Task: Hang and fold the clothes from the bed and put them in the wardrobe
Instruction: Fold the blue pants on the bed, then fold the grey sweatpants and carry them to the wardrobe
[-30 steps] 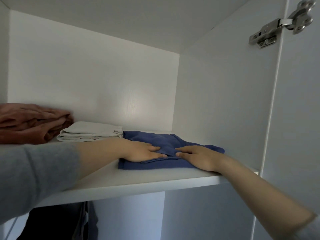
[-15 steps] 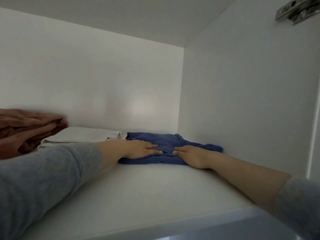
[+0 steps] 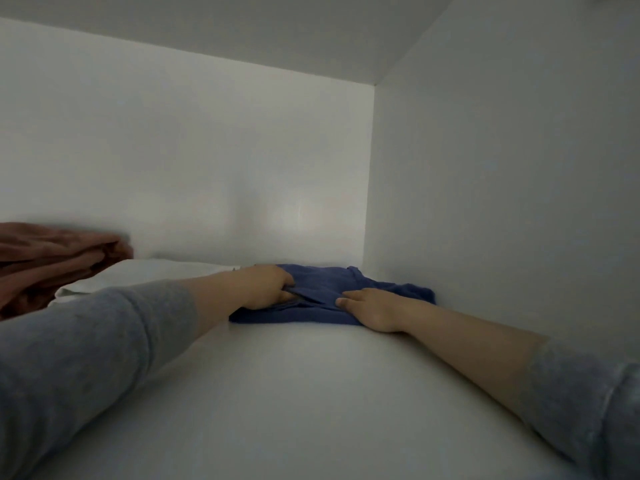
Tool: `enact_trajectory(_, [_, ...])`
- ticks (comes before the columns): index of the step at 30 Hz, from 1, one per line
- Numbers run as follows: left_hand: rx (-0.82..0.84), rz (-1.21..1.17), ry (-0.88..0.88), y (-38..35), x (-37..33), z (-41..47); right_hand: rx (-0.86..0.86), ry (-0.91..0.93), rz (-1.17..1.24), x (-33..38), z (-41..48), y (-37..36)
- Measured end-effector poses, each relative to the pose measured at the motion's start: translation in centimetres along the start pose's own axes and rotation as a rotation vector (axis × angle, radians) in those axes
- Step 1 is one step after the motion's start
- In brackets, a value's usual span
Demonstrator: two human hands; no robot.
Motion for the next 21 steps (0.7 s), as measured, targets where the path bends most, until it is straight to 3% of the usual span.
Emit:
enact_trajectory(7, [-0.042,-0.039,0.050,0.6,-0.6,-1.7,-0.205,0.008,0.106,0.8,-3.2,3.1])
enact_trajectory(11, [-0.094,-0.119,-0.073,3.0,-2.8,-4.9,-0.409,-0.016,0.184,1.1,-7.7,5.7])
enact_trajectory(15, [-0.131,-0.170,-0.223,4.0,-6.2,-9.6,-0.506,-0.059,0.284,2.0,-14.3,5.6])
enact_trajectory(21, [-0.196,-0.307,-0.453,6.8,-12.5,-15.9,-0.709,-0.128,0.252,4.4,-26.2,5.2])
Point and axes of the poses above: each hand's wrist, its own z-axis towards the middle knuckle, its own y-axis out of the back of the hand, x = y × z, the point moved 6 cm from there along z, towards the middle knuckle, and after that the axes turned 6 degrees about z, right-handed, at the moved point
